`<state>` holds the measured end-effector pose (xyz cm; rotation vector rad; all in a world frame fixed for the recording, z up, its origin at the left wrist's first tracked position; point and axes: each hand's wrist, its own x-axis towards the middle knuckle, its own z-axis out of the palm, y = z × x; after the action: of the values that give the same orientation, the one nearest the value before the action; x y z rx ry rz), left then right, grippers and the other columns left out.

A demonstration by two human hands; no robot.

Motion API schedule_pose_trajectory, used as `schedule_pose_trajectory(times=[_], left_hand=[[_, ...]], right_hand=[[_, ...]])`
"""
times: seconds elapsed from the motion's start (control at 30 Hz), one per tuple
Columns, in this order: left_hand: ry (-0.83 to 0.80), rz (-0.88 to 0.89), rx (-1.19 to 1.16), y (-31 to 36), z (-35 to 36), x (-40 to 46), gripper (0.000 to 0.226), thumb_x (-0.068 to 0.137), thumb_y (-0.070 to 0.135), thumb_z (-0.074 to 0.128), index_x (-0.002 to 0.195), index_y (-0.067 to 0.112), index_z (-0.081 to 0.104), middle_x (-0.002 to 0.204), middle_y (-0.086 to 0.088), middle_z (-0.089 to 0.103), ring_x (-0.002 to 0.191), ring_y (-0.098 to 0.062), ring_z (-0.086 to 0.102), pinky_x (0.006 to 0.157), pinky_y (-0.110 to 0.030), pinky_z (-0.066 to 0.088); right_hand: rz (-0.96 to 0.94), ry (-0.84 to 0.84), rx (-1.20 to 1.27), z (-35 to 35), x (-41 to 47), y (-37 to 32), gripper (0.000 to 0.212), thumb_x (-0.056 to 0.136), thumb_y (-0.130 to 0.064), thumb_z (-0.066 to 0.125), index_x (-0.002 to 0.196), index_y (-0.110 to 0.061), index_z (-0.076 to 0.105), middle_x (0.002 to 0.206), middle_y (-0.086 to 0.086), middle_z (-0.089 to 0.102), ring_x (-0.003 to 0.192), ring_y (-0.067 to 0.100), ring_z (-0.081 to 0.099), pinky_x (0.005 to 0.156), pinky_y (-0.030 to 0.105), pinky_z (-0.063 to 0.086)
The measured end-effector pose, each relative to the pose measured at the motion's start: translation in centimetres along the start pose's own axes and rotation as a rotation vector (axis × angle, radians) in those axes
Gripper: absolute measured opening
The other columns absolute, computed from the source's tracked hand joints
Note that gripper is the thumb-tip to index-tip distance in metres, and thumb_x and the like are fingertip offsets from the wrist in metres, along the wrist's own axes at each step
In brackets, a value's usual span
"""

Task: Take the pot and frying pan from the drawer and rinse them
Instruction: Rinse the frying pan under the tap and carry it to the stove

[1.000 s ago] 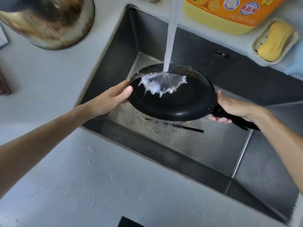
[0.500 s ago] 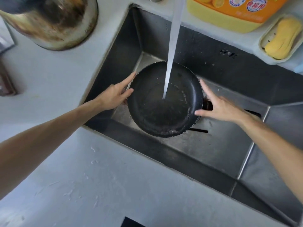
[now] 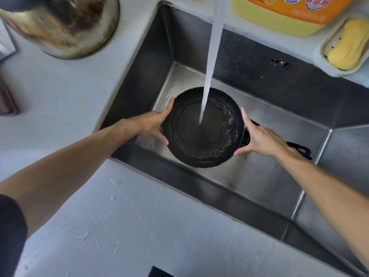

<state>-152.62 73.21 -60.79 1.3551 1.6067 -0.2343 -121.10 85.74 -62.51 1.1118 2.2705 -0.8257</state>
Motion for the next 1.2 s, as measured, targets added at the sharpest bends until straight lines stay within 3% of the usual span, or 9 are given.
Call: schedule_pose_trajectory(times=[0.2, 0.43, 0.6, 0.67, 0.77, 0.83, 0.97, 1.07, 1.2], left_hand=[[-0.007, -0.023, 0.052, -1.0, 0.4, 1.3, 0.138, 0.066, 0.035, 0.083, 0.142, 0.024, -0.032, 0.139, -0.025, 0.044, 0.124, -0.035, 0.049, 0.108, -0.041, 0.037], [0.108, -0.078, 0.267, -0.2, -0.6, 1.0, 0.124, 0.069, 0.053, 0.074, 0.148, 0.024, -0.017, 0.142, -0.017, 0.042, 0.122, -0.033, 0.050, 0.099, -0.042, 0.045], [1.061, 0.138, -0.132, 4.9, -4.6, -1.7, 0.087, 0.088, 0.042, 0.059, 0.151, 0.013, 0.007, 0.152, -0.014, 0.028, 0.137, -0.022, 0.033, 0.106, -0.018, 0.031], [1.197, 0.229, -0.362, 6.7, -6.8, -1.8, 0.080, 0.095, 0.036, 0.051, 0.150, 0.004, 0.003, 0.158, -0.014, 0.014, 0.146, -0.020, 0.016, 0.110, -0.007, 0.013], [1.135, 0.277, -0.582, 8.8, -9.4, -0.4, 0.084, 0.095, 0.037, 0.050, 0.149, 0.001, -0.004, 0.160, -0.014, 0.001, 0.148, -0.019, 0.004, 0.119, -0.020, 0.005], [1.108, 0.301, -0.694, 9.2, -10.4, 0.6, 0.085, 0.094, 0.045, 0.049, 0.150, 0.004, -0.001, 0.159, -0.016, 0.008, 0.147, -0.021, 0.009, 0.121, -0.038, 0.010], [1.100, 0.295, -0.653, 8.0, -10.4, 1.8, 0.083, 0.093, 0.055, 0.044, 0.144, -0.005, 0.018, 0.147, -0.030, 0.028, 0.139, -0.038, 0.026, 0.114, -0.050, 0.027], [1.106, 0.359, -0.452, 8.0, -10.8, 1.7, 0.085, 0.094, 0.047, 0.048, 0.144, -0.012, 0.012, 0.152, -0.032, 0.016, 0.144, -0.040, 0.015, 0.120, -0.041, 0.017], [1.102, 0.406, -0.242, 7.5, -10.4, 0.3, 0.083, 0.097, 0.036, 0.047, 0.145, -0.012, -0.001, 0.155, -0.030, -0.001, 0.145, -0.019, 0.000, 0.116, -0.015, 0.005]], right_hand=[[0.032, -0.002, -0.032, 1.3, 0.9, -0.4, 0.144, 0.043, -0.075, 0.070, 0.137, -0.040, -0.032, 0.072, 0.012, 0.061, 0.060, 0.025, 0.058, 0.055, 0.040, 0.049], [0.044, -0.017, -0.008, 1.3, 1.1, -0.1, 0.143, 0.046, -0.071, 0.075, 0.139, -0.042, -0.030, 0.066, 0.012, 0.058, 0.057, 0.022, 0.055, 0.052, 0.035, 0.041], [0.029, -0.031, 0.008, 1.2, 1.2, 0.1, 0.143, 0.046, -0.071, 0.075, 0.137, -0.044, -0.032, 0.065, 0.010, 0.057, 0.058, 0.021, 0.053, 0.054, 0.034, 0.041], [0.029, -0.034, 0.016, 1.2, 1.2, 0.2, 0.143, 0.046, -0.070, 0.075, 0.137, -0.044, -0.031, 0.064, 0.009, 0.055, 0.060, 0.021, 0.054, 0.056, 0.033, 0.041], [0.031, -0.037, 0.024, 1.2, 1.3, 0.1, 0.143, 0.045, -0.070, 0.076, 0.138, -0.044, -0.030, 0.063, 0.006, 0.054, 0.059, 0.020, 0.052, 0.058, 0.035, 0.043], [0.031, -0.034, 0.012, 1.2, 1.3, 0.1, 0.143, 0.046, -0.070, 0.076, 0.139, -0.042, -0.029, 0.062, 0.004, 0.052, 0.056, 0.017, 0.050, 0.056, 0.034, 0.040], [0.029, -0.042, 0.035, 1.3, 1.5, 0.3, 0.143, 0.045, -0.069, 0.077, 0.138, -0.045, -0.029, 0.068, 0.007, 0.057, 0.063, 0.022, 0.056, 0.063, 0.038, 0.048], [0.028, -0.031, 0.063, 1.6, 1.6, 0.4, 0.143, 0.044, -0.069, 0.078, 0.137, -0.047, -0.029, 0.071, 0.010, 0.061, 0.065, 0.024, 0.058, 0.068, 0.041, 0.052], [0.025, -0.035, 0.084, 1.5, 1.4, 0.2, 0.143, 0.044, -0.069, 0.078, 0.135, -0.049, -0.031, 0.077, 0.012, 0.063, 0.067, 0.025, 0.060, 0.069, 0.044, 0.054]])
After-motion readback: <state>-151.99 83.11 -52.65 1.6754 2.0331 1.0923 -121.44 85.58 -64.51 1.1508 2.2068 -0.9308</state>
